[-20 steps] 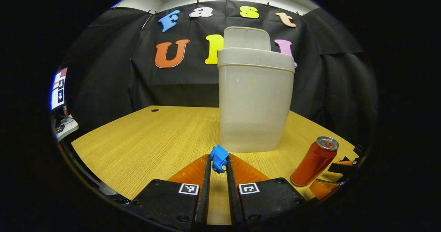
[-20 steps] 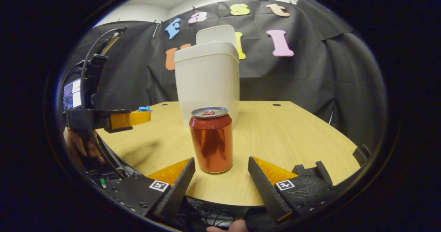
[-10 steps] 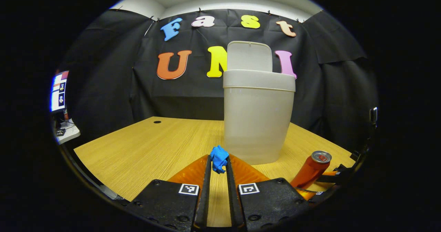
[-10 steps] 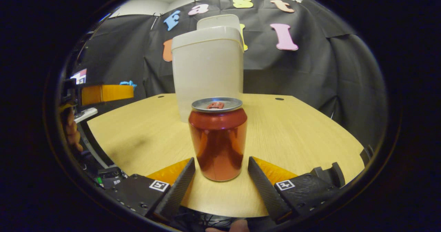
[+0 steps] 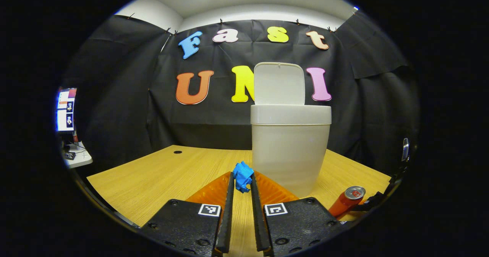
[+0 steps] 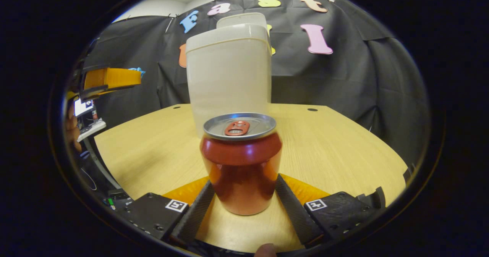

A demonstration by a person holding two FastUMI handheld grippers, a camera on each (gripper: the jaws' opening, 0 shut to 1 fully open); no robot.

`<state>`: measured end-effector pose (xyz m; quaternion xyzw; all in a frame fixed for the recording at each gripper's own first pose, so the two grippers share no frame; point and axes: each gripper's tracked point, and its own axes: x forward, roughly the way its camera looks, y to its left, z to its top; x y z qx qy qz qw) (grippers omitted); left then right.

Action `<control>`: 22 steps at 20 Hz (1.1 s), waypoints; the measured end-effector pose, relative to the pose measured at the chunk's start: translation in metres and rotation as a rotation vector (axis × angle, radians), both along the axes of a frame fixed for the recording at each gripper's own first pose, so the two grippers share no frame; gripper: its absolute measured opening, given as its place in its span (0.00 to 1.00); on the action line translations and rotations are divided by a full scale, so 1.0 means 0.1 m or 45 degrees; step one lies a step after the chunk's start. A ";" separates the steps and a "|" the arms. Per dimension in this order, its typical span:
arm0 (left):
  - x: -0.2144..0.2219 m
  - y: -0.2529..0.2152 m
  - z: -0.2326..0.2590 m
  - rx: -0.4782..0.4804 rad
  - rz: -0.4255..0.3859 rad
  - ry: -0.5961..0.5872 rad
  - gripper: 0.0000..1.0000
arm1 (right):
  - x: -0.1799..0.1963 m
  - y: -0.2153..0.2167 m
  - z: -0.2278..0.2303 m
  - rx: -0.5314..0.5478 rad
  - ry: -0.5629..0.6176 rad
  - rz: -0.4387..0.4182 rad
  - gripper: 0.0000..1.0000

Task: Press the lid of the desktop garbage bin to open it, pick up the crumpled paper on the desktop and throw it into the bin, then pick up the pop can on the desktop and drop it into the bin, and finally close the garbage bin lid.

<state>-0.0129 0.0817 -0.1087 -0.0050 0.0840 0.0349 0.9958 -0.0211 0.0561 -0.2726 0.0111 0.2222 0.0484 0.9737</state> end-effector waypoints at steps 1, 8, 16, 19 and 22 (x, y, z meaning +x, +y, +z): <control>0.02 0.00 0.03 0.013 0.000 -0.006 0.28 | 0.01 0.02 0.00 -0.002 -0.003 0.013 0.96; 0.15 0.17 0.38 0.004 0.059 -0.070 0.31 | -0.01 -0.05 0.33 0.000 -0.070 0.059 0.79; 0.52 0.07 1.17 -0.022 0.025 -0.207 0.27 | -0.08 -0.24 0.60 0.064 -0.107 0.061 0.80; 0.77 -0.12 1.41 -0.013 -0.052 -0.247 0.27 | -0.14 -0.35 0.69 0.041 -0.131 0.041 0.79; 1.07 -0.28 1.55 -0.043 -0.127 -0.261 0.27 | -0.22 -0.41 0.78 0.046 -0.158 0.004 0.79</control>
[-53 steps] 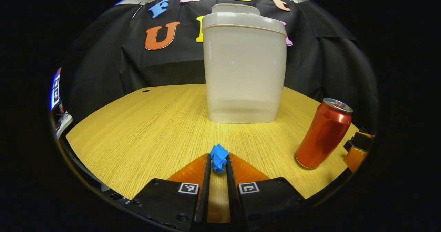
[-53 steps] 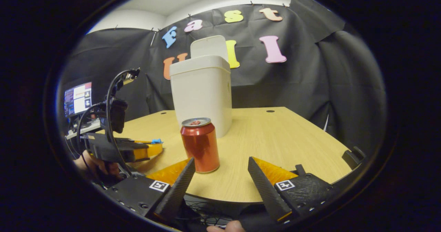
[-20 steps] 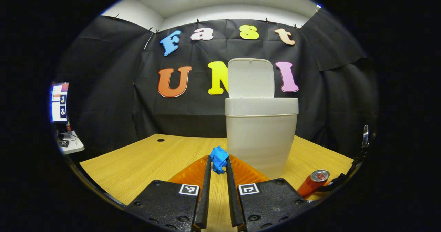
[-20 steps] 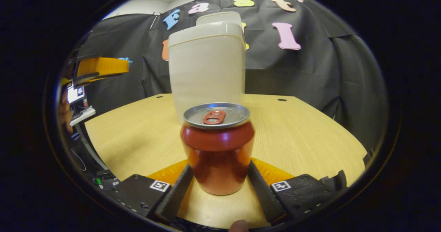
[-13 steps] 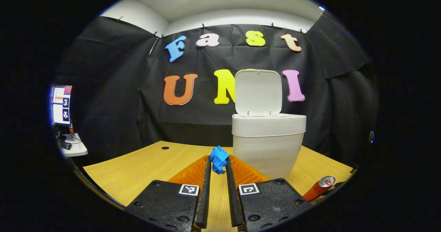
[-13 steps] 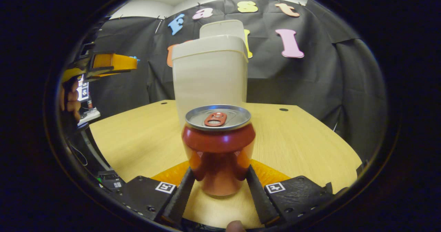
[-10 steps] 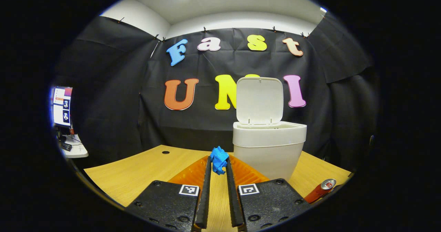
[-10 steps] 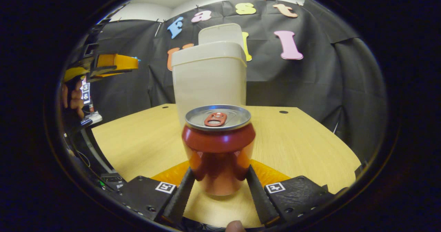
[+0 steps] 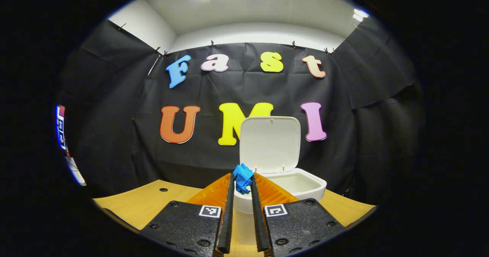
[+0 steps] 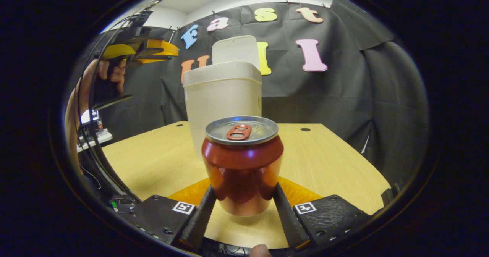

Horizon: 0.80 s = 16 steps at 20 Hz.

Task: Press the lid of the desktop garbage bin to open it, pick up the crumpled paper on the desktop and throw it into the bin, then pick up the pop can on the desktop and drop it into the bin, and finally close the garbage bin lid.

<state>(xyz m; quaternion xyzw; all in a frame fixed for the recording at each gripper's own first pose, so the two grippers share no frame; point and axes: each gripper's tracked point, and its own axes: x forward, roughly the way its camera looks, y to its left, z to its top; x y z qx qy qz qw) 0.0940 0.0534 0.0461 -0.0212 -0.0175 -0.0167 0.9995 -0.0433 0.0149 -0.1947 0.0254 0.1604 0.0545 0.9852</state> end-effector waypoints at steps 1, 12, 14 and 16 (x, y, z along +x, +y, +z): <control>0.15 -0.07 0.06 0.001 -0.033 0.002 0.27 | -0.02 -0.05 0.03 -0.004 -0.013 -0.019 0.79; 1.01 -0.25 -0.28 0.042 -0.121 0.222 0.41 | -0.16 -0.27 -0.02 0.048 -0.008 -0.104 0.79; 1.02 -0.24 -0.29 0.050 -0.114 0.226 0.42 | -0.15 -0.27 -0.03 0.048 -0.004 -0.102 0.79; 1.03 -0.23 -0.29 0.049 -0.116 0.228 0.44 | -0.16 -0.26 -0.04 0.061 -0.001 -0.097 0.79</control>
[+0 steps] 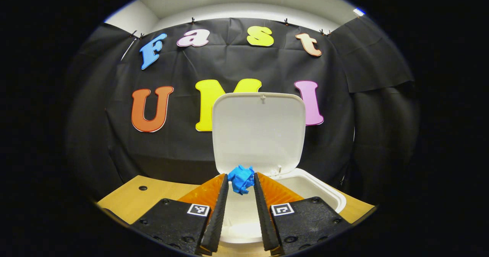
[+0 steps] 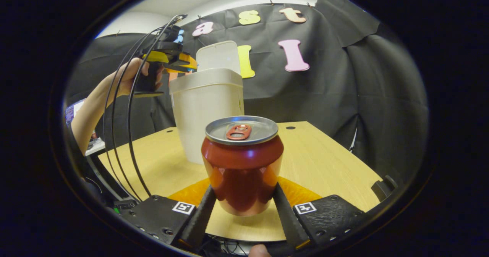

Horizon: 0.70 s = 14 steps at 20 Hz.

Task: Press the lid of the desktop garbage bin to open it, pick up the crumpled paper on the desktop and throw it into the bin, then pick up the pop can on the desktop and drop it into the bin, and finally close the garbage bin lid.

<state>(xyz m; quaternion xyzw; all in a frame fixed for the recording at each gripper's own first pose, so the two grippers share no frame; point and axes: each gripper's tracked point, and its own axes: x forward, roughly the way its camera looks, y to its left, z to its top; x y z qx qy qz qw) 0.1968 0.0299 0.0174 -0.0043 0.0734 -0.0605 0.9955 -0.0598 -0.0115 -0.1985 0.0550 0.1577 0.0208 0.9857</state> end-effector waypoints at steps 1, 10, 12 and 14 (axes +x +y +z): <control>-0.01 0.00 -0.01 0.003 0.004 0.008 0.47 | 0.00 0.00 0.00 0.003 -0.002 0.002 0.79; -0.18 0.02 0.05 -0.030 0.030 -0.001 0.99 | -0.02 -0.06 -0.05 0.010 0.007 -0.016 0.79; -0.27 0.01 0.06 -0.053 0.027 -0.008 0.99 | -0.01 -0.10 -0.04 0.008 0.003 -0.027 0.79; -0.40 0.03 0.09 -0.053 0.017 -0.016 1.00 | 0.00 -0.15 -0.01 -0.008 -0.003 -0.040 0.79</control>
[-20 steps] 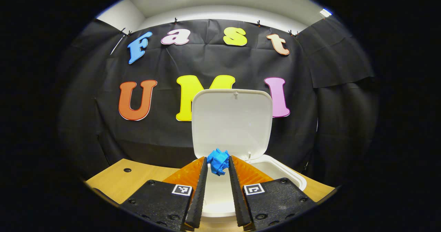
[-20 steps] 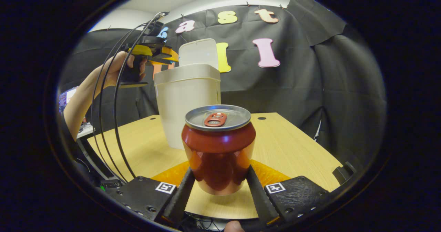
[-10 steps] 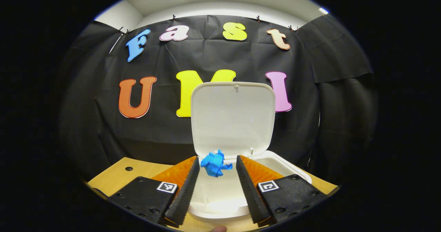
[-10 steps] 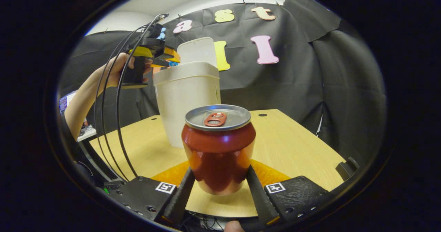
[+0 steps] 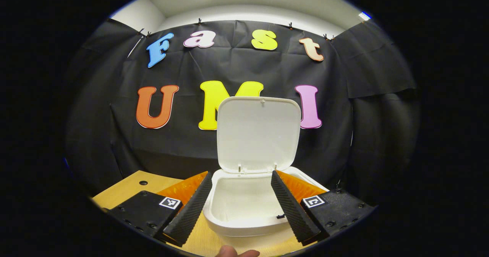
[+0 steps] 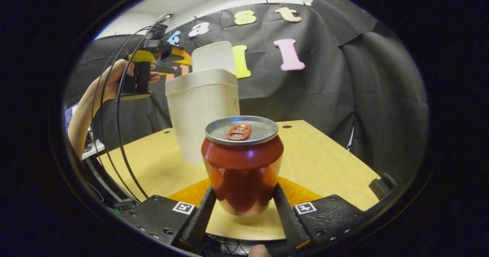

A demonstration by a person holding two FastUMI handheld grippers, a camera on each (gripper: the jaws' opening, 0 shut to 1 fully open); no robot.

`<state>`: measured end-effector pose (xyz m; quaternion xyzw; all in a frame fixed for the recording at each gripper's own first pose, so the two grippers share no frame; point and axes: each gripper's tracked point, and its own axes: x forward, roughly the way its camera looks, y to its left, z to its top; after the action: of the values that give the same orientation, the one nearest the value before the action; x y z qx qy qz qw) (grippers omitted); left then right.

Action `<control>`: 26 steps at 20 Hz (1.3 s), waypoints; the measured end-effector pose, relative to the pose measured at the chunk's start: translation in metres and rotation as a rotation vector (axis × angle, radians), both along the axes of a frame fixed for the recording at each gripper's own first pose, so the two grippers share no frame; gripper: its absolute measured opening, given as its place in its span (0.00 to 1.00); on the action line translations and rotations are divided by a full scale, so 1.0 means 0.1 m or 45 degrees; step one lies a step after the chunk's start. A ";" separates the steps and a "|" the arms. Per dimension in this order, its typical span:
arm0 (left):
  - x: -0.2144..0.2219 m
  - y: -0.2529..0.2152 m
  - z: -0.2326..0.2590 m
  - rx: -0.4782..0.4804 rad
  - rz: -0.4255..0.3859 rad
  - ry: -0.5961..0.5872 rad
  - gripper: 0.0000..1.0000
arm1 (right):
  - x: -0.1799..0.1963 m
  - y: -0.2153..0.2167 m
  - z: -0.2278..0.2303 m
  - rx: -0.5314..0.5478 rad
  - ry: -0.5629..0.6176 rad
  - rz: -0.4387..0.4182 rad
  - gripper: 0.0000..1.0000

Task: Press the lid of the desktop garbage bin to open it, pick up the crumpled paper on the desktop and throw it into the bin, then pick up the pop can on the desktop and drop it into the bin, and finally close the garbage bin lid.

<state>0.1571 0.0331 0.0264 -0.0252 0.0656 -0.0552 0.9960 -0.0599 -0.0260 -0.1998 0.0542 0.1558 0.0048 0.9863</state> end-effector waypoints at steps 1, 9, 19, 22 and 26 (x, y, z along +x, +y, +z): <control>-0.07 0.02 0.07 0.001 0.001 -0.027 1.00 | 0.01 -0.01 0.02 -0.006 -0.005 -0.004 0.80; -0.65 0.21 0.02 0.102 0.058 -0.145 0.99 | 0.16 0.03 0.34 0.003 -0.045 0.017 0.80; -1.21 0.38 -0.74 0.079 0.097 -0.053 0.99 | 0.72 0.17 1.45 -0.099 -0.225 0.101 0.79; -1.36 0.54 -0.89 0.067 0.137 -0.035 1.00 | 0.94 0.32 1.83 -0.116 -0.262 0.140 0.79; -1.49 0.79 -0.94 0.166 0.196 -0.043 0.99 | 1.26 0.69 2.27 -0.120 -0.269 0.212 0.80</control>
<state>0.0083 0.1117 -0.0671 0.0358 0.0502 0.0254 0.9978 0.0662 0.0431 0.0272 -0.0062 0.0552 0.0849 0.9948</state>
